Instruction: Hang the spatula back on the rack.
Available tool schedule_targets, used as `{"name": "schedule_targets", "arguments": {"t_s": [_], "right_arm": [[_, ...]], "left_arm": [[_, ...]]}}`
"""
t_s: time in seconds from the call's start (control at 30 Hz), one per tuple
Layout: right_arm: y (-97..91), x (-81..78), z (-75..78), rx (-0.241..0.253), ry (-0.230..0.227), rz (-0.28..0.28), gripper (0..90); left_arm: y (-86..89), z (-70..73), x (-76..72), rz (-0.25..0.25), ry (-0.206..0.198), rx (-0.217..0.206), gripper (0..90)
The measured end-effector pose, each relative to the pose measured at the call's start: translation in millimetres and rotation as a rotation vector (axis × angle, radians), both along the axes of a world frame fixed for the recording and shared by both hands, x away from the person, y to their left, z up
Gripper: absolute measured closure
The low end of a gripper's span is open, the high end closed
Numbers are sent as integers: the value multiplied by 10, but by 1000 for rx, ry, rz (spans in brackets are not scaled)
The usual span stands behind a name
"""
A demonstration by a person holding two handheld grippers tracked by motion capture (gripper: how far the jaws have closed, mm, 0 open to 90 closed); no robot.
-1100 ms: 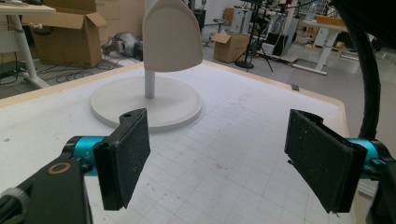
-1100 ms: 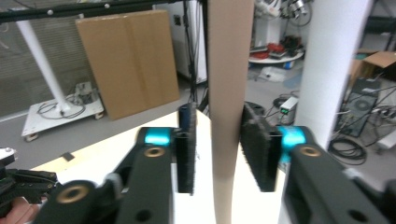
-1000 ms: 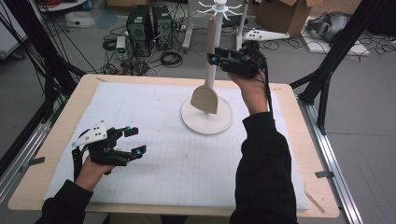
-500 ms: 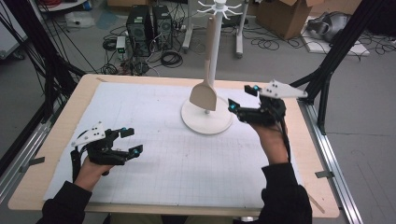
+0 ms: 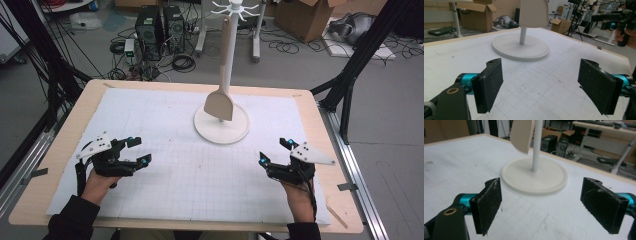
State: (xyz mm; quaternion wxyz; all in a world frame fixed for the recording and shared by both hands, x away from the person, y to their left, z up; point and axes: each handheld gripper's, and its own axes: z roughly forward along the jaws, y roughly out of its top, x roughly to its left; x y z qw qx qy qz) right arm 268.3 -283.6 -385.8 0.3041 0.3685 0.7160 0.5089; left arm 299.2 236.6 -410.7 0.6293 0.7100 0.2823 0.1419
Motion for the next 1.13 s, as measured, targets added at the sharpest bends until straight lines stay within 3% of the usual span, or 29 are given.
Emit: {"name": "schedule_targets", "arguments": {"t_s": [0.03,0.27,0.57,1.13], "right_arm": [[-31,-44,-107,22,22,-28,161],[-76,-136,-259,55,17,-58,158],[-38,-195,-314,50,31,-72,157],[-14,-147,-292,65,34,-70,157]], "left_arm": [[9,-11,-5,3,3,-5,206],[18,-14,-32,4,-8,-2,206],[-11,-46,-65,-3,-5,-6,207],[14,-86,-59,6,0,-8,218]]}}
